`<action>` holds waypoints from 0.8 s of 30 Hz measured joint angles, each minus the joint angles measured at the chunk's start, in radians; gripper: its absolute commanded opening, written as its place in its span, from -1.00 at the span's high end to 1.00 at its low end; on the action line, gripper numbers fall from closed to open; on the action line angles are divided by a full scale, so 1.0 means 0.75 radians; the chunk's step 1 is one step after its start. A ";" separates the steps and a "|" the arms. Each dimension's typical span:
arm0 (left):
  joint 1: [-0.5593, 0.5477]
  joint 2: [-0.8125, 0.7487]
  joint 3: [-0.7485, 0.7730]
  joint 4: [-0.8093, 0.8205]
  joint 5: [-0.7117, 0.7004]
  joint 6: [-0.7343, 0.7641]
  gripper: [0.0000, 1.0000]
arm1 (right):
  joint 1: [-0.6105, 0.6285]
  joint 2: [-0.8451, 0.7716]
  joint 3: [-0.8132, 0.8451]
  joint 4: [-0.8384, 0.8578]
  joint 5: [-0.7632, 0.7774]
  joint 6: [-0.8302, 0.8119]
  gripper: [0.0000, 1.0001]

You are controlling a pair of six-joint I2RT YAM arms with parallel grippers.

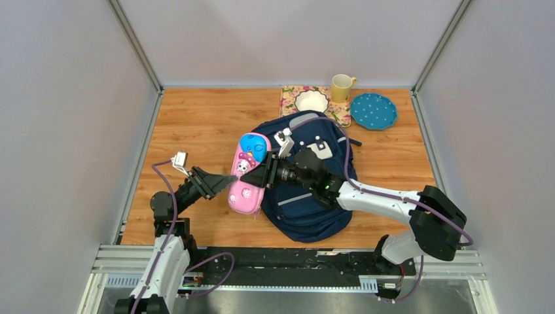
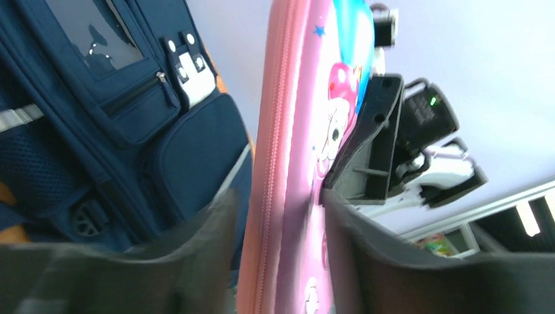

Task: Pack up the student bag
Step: Pick up the stationery from the center of the board, then adjust the student bag at the center of the board.

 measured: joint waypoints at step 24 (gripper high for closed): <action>-0.178 0.034 0.594 -1.492 -0.420 1.064 -0.46 | -0.626 -1.064 -0.063 -1.350 0.867 -0.314 0.79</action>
